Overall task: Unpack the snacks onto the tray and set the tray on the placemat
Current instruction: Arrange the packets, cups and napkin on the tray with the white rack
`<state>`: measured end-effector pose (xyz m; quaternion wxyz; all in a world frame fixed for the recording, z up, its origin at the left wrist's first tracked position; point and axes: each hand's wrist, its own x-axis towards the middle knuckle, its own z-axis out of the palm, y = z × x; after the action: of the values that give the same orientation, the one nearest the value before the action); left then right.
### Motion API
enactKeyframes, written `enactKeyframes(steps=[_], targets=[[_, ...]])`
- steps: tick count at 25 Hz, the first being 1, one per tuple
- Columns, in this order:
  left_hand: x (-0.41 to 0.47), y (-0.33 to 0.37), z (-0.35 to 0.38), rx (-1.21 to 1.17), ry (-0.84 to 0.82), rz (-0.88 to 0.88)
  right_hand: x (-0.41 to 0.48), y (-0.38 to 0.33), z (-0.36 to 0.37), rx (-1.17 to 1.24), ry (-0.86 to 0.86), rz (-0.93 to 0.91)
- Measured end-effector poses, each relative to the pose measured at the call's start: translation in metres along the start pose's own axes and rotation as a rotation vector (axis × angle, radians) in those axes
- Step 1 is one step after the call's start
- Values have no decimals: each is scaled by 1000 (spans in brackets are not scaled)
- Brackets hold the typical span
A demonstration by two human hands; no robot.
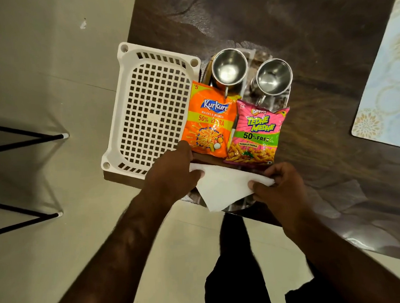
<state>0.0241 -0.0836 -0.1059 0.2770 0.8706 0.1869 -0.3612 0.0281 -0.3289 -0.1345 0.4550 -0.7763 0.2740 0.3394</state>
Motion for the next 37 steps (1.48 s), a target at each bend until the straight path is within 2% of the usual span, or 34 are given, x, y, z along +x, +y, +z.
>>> enactKeyframes(steps=[7, 10, 13, 16, 20, 23, 25, 29, 37], targets=[[-5, 8, 9, 279, 87, 11, -2, 6, 8, 10, 103, 20], [-7, 7, 10, 278, 109, 4, 0, 10, 8, -1, 84, 31], [-12, 1, 5, 165, 173, 0, 3, 11, 9, 49, 60, 46], [-21, -24, -14, 31, 325, -53, 3, 11, 6, 102, 26, 64], [-30, -90, -52, -45, 606, -334, 7, 12, 2, 152, -9, 115], [-18, -122, -64, -237, 503, -498, 14, 10, 0, 165, -74, 163], [-7, -124, -62, -353, 396, -493, 18, 7, 0, 161, -83, 181], [-4, -125, -50, -272, 404, -405, 22, 5, -2, 187, -70, 196], [-22, -135, -37, -176, 447, -353, 21, 5, -3, 212, -71, 211]])
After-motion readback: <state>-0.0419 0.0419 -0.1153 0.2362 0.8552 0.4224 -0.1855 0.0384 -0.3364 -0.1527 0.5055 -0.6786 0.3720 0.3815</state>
